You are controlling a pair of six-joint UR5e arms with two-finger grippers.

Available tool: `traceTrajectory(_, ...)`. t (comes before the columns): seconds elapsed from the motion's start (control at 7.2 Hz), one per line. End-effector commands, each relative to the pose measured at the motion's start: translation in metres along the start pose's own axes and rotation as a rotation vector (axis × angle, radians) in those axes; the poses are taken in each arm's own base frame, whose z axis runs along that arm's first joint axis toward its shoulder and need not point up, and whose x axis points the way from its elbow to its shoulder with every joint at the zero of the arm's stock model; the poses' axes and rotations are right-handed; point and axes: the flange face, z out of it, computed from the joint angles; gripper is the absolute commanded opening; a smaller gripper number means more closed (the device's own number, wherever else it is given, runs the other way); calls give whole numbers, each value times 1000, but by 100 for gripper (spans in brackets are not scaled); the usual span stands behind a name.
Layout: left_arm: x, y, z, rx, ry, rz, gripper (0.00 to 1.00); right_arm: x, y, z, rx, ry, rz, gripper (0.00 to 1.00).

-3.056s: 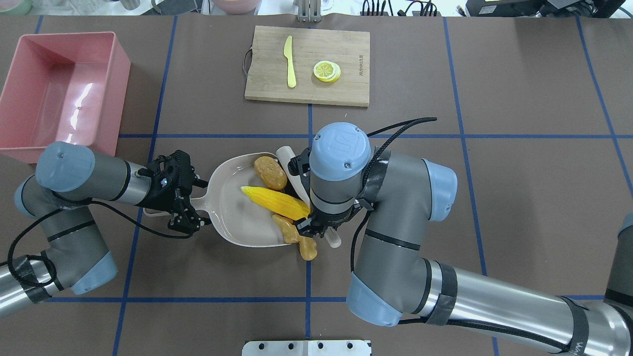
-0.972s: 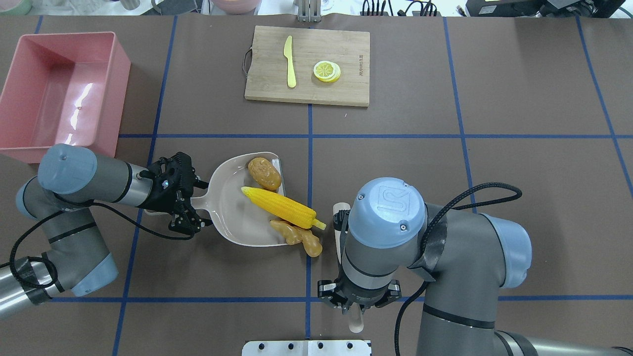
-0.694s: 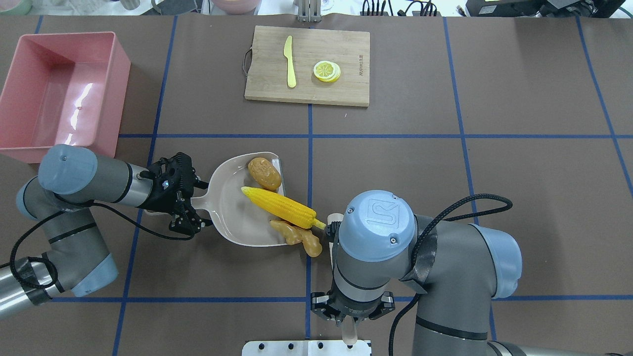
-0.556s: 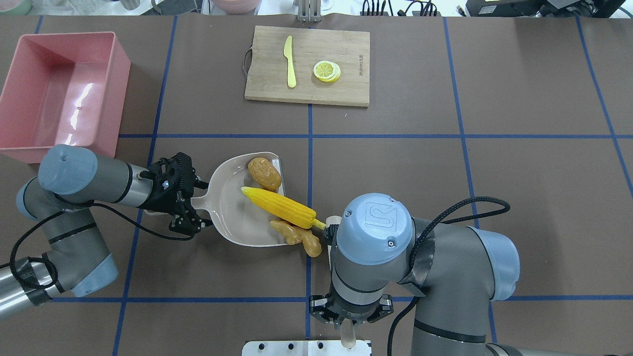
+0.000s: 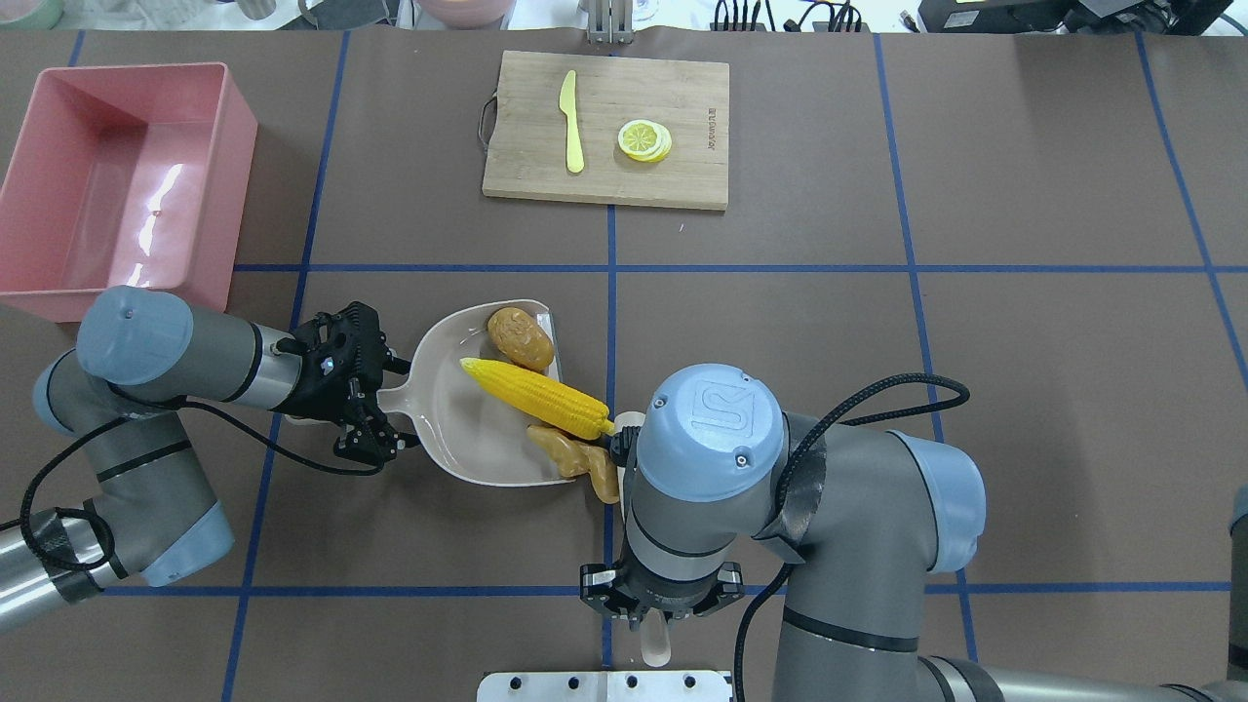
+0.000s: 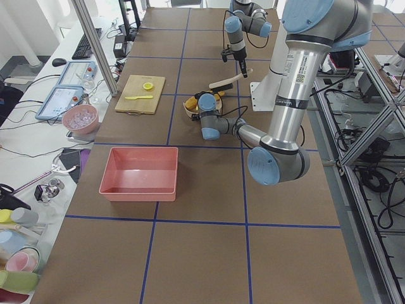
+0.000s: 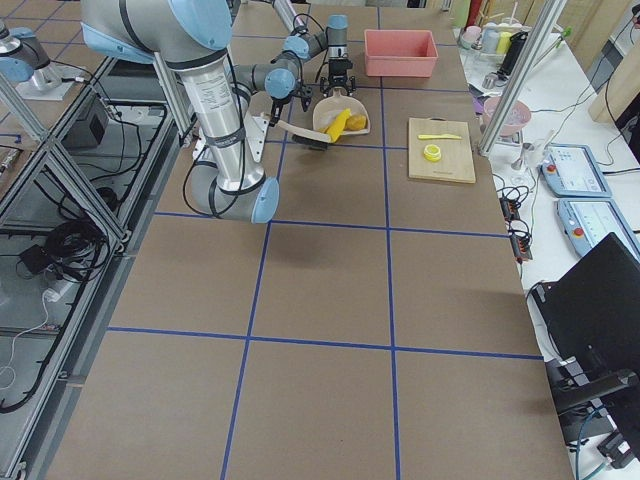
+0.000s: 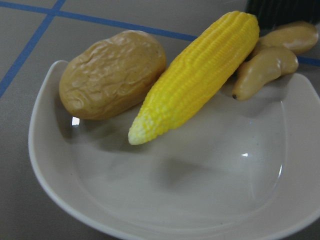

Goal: Sweep and dump trash into bin

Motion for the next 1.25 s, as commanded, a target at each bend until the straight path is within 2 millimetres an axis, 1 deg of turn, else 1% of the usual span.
traceTrajectory(0.0,0,0,0,0,1,0,97,-9,-19,-11,14,-14,-8,0)
traceTrajectory(0.28,0,0,0,0,-1,0,97,-26,-36,-19,16,-23,-18,0)
traceTrajectory(0.42,0,0,0,0,-1,0,97,-38,-42,-18,18,-19,-23,0)
traceTrajectory(0.56,0,0,0,0,-1,0,97,-43,-47,-20,22,-19,-26,0)
traceTrajectory(0.69,0,0,0,0,-1,0,97,-50,-55,-37,36,-38,-41,0)
traceTrajectory(0.83,0,0,0,0,-1,0,97,-60,-77,-54,2,-59,-22,0)
traceTrajectory(0.97,0,0,0,0,-1,9,97,-51,-85,-64,4,-59,-17,0)
traceTrajectory(1.11,0,1,0,-1,-1,12,97,-33,-82,-66,-5,-20,8,0)
